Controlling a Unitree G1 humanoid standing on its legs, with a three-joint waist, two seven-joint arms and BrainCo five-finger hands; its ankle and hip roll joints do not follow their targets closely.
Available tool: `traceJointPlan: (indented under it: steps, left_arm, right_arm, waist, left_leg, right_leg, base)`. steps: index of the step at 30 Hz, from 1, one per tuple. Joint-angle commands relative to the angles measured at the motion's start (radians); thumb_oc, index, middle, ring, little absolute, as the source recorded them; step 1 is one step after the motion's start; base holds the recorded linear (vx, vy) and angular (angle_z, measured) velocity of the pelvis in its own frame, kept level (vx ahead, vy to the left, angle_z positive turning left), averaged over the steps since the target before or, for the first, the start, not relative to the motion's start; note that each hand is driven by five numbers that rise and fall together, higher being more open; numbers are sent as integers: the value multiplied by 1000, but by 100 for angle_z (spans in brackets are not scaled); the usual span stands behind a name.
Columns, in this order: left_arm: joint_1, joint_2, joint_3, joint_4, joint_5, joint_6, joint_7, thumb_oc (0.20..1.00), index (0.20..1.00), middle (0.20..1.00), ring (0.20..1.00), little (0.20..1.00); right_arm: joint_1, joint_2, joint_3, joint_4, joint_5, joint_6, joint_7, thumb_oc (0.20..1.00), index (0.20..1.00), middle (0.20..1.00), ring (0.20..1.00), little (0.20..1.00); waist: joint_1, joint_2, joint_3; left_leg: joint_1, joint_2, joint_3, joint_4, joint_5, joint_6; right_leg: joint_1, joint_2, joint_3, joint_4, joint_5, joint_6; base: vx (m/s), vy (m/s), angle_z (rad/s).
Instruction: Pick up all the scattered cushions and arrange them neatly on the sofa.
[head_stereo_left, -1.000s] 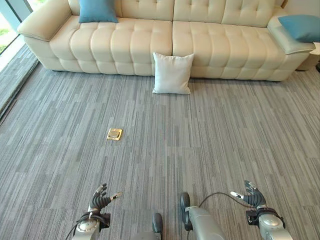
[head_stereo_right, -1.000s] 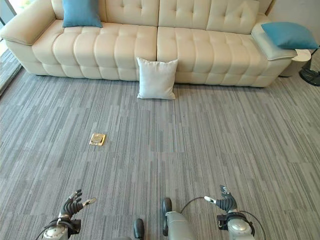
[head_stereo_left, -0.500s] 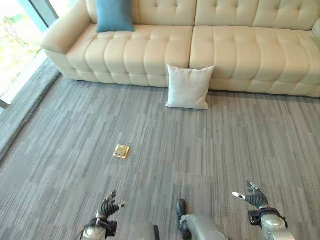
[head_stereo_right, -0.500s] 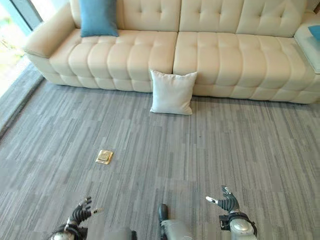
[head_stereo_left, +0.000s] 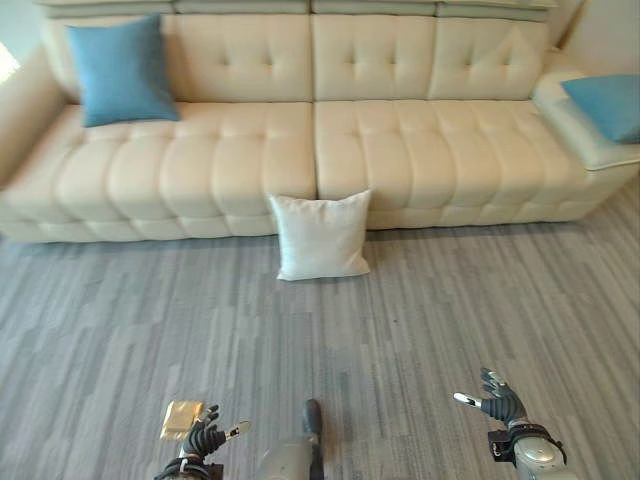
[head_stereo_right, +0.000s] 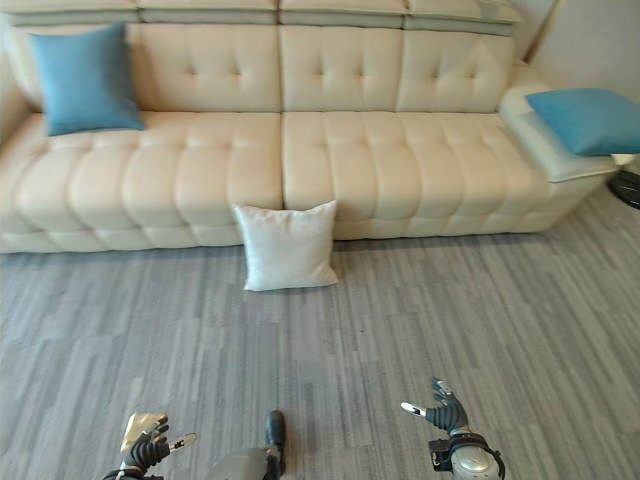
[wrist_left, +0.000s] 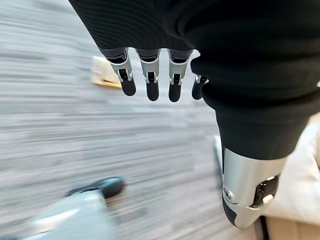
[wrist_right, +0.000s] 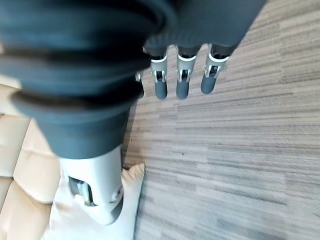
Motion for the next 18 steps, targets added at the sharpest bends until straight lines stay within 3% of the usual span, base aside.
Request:
traceJointPlan:
  steps: [1,2,5,9,11,12,14,15,18]
  left_arm:
    - [-54,46,13,-72,-9,-33,28,1000,1000,1000,1000,1000]
    - [-57,47,16,-68,-10,-34,35,1000,1000,1000,1000,1000]
    - [-60,44,19,-62,-17,-40,36,1000,1000,1000,1000,1000]
    - [-65,26,17,-38,-2,-40,40,1000,1000,1000,1000,1000]
    - [-70,23,9,-40,19,-44,33,1000,1000,1000,1000,1000]
    - [-68,18,0,-38,26,-44,28,1000,1000,1000,1000,1000]
    - [-60,7,-5,-49,14,-47,21,1000,1000,1000,1000,1000]
    - [-51,-2,-12,-52,6,-44,13,1000,1000,1000,1000,1000]
    - [-55,-10,-19,-35,6,-37,9,1000,1000,1000,1000,1000]
  right_arm:
    - [-117,-17,-18,-14,-22,-38,1,1000,1000,1000,1000,1000]
    - [-122,-17,-12,-10,-25,-35,2,1000,1000,1000,1000,1000]
    - [-127,-28,-7,-9,-22,-35,7,1000,1000,1000,1000,1000]
    - [-118,-39,-10,-3,-19,-34,3,1000,1000,1000,1000,1000]
    - [-106,-44,-19,-13,-22,-33,3,1000,1000,1000,1000,1000]
    - [-98,-41,-23,-12,-17,-31,7,1000,1000,1000,1000,1000]
    - [-84,-44,-39,-10,-7,-34,0,1000,1000,1000,1000,1000]
    - [-84,-48,-44,-9,7,-40,-8,1000,1000,1000,1000,1000]
    - [-84,-58,-46,-7,8,-35,-14,1000,1000,1000,1000,1000]
  waist:
    - [37,22,76]
    - [29,34,83]
    - [5,56,83]
    - [-47,57,97]
    - [-61,57,95]
    - [-63,56,89]
    - [-63,60,85]
    - [-59,51,83]
    - [-53,52,85]
  left_leg:
    - [43,64,-19,100,-169,-103]
    - [86,62,-27,80,-179,-100]
    - [167,60,-35,43,-201,-108]
    - [307,41,-80,-6,-244,-137]
    - [329,43,-96,15,-244,-160]
    - [326,44,-103,48,-235,-170]
    - [276,80,-65,212,-166,-225]
    - [203,109,-43,371,-108,-233]
    - [162,136,-23,461,-91,-230]
  right_leg:
    - [-54,-125,32,-125,304,51]
    - [-104,-119,4,-109,269,39]
    - [-190,-99,-86,-225,181,19]
    - [-254,-70,-156,-512,225,46]
    - [-248,-67,-133,-523,232,51]
    - [-226,-61,-114,-518,231,33]
    - [-173,-76,-139,-512,220,2]
    - [-129,-74,-136,-515,193,-31]
    - [-94,-67,-128,-504,157,-59]
  base:
    - [410,147,-14]
    - [300,70,2]
    - [412,44,19]
    - [445,-73,20]
    - [356,-166,59]
    - [361,-209,115]
    - [332,-240,128]
    - [216,-211,70]
    - [212,-137,28]
